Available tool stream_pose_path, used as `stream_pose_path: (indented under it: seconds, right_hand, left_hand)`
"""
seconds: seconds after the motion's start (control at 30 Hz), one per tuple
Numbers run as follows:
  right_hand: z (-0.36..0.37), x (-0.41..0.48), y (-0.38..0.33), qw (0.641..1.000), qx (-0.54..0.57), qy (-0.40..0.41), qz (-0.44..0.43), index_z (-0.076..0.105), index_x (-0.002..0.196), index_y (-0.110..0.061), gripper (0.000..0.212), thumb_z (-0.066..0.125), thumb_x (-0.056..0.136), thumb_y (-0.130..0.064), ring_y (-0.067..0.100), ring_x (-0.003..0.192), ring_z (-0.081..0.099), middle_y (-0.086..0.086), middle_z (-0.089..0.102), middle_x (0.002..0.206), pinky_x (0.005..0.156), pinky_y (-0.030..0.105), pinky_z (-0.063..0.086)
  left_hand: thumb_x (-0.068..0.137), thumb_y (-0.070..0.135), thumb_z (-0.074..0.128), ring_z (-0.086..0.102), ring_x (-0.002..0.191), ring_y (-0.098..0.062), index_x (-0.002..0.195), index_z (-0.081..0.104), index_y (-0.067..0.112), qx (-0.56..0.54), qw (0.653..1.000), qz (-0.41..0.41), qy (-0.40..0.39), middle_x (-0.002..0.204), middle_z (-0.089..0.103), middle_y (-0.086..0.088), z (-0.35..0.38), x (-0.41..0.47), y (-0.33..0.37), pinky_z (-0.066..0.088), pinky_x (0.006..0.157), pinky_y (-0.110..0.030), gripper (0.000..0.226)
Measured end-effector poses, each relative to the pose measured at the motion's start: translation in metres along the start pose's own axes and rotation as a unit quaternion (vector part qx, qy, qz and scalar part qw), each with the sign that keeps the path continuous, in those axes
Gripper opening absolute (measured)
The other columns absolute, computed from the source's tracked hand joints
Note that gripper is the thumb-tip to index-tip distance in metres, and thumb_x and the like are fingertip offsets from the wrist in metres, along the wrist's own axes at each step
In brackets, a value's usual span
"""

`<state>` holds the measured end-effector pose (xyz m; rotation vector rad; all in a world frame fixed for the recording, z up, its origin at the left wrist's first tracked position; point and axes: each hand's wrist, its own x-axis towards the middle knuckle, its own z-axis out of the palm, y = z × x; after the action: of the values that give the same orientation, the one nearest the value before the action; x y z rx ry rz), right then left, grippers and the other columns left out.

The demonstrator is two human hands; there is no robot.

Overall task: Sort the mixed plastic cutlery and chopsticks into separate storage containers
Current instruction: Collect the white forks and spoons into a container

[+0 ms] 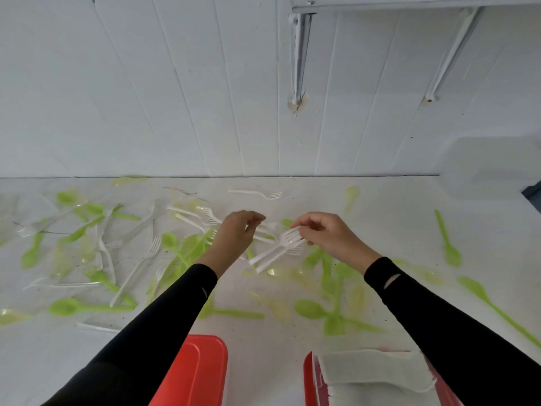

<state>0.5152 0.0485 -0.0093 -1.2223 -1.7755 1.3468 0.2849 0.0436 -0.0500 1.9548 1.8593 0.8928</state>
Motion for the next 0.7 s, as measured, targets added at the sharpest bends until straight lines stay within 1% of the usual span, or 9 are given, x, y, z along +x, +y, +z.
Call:
stream_pose_path:
  seconds: [0.07,0.13,0.2,0.3,0.37,0.43,0.57,0.63,0.7]
  right_hand:
    - [-0.009,0.003,-0.003,0.998,0.049,0.021,0.018,0.073,0.088,-0.019,0.021,0.059,0.091,-0.004,0.009,0.072,0.059,0.005,0.068,0.085,0.069,0.024,0.052]
    - [-0.019,0.005,-0.003,0.996,0.065,0.050,0.026,0.073,0.085,-0.018,0.021,0.058,0.092,-0.005,0.012,0.071,0.060,0.007,0.067,0.084,0.067,0.024,0.053]
    - [-0.029,0.007,-0.001,0.992,0.084,0.086,0.039,0.073,0.084,-0.016,0.021,0.056,0.093,-0.007,0.013,0.067,0.058,0.005,0.064,0.081,0.064,0.023,0.053]
    - [-0.038,0.008,0.006,0.973,0.165,0.146,0.073,0.072,0.085,-0.014,0.024,0.051,0.095,-0.007,0.012,0.058,0.053,0.002,0.062,0.074,0.061,0.025,0.051]
    - [-0.038,0.007,0.014,0.950,0.236,0.175,0.102,0.072,0.085,-0.013,0.025,0.049,0.095,-0.007,0.012,0.056,0.051,0.002,0.060,0.073,0.060,0.026,0.049]
    - [-0.037,0.006,0.020,0.931,0.280,0.190,0.138,0.072,0.080,-0.013,0.026,0.050,0.093,-0.007,0.013,0.056,0.050,0.003,0.059,0.075,0.059,0.026,0.048]
    - [-0.037,0.006,0.025,0.935,0.265,0.166,0.166,0.073,0.086,-0.009,0.019,0.056,0.092,-0.013,0.013,0.064,0.054,0.005,0.058,0.078,0.060,0.027,0.049]
    - [-0.037,0.005,0.023,0.942,0.271,0.124,0.156,0.072,0.095,-0.007,0.014,0.066,0.090,-0.019,0.012,0.071,0.057,0.003,0.059,0.082,0.064,0.028,0.051]
    - [-0.034,0.004,0.022,0.949,0.274,0.067,0.140,0.070,0.104,-0.007,0.022,0.073,0.087,-0.020,0.010,0.077,0.060,0.000,0.063,0.084,0.069,0.028,0.053]
  left_hand:
    - [0.092,0.005,0.060,0.056,0.120,-0.028,0.130,0.062,0.013,0.049,0.995,0.026,-0.081,0.127,0.064,-0.010,0.011,0.011,-0.001,0.036,0.100,-0.025,0.039]
    - [0.092,0.010,0.061,0.032,0.142,-0.030,0.149,0.038,0.016,0.098,0.974,0.050,-0.200,0.154,0.038,-0.011,0.025,0.014,-0.005,0.024,0.115,-0.033,0.062]
    - [0.093,0.025,0.063,0.019,0.148,-0.029,0.154,0.024,0.017,0.123,0.958,0.057,-0.254,0.161,0.022,-0.010,0.039,0.011,-0.010,0.017,0.120,-0.037,0.073]
    - [0.090,0.035,0.068,0.034,0.140,-0.031,0.151,0.034,0.016,0.110,0.970,0.081,-0.202,0.153,0.036,-0.012,0.050,0.008,-0.014,0.027,0.116,-0.039,0.072]
    - [0.084,0.029,0.076,0.055,0.119,-0.037,0.142,0.050,0.010,0.120,0.971,0.133,-0.159,0.133,0.055,-0.015,0.053,0.007,-0.015,0.045,0.102,-0.044,0.066]
    - [0.078,0.023,0.081,0.063,0.099,-0.038,0.133,0.058,0.005,0.122,0.970,0.158,-0.141,0.115,0.062,-0.017,0.055,0.004,-0.015,0.054,0.086,-0.045,0.062]
    - [0.088,0.018,0.071,0.055,0.108,-0.035,0.134,0.055,0.004,0.112,0.967,0.152,-0.172,0.120,0.058,-0.016,0.056,0.006,-0.008,0.045,0.097,-0.041,0.051]
    - [0.092,0.020,0.066,0.052,0.113,-0.033,0.129,0.056,0.004,0.124,0.959,0.146,-0.207,0.125,0.057,-0.014,0.056,0.011,-0.003,0.040,0.098,-0.037,0.041]
    - [0.092,0.016,0.064,0.053,0.111,-0.034,0.124,0.057,0.003,0.127,0.956,0.135,-0.229,0.124,0.057,-0.014,0.057,0.016,0.000,0.039,0.096,-0.035,0.035]
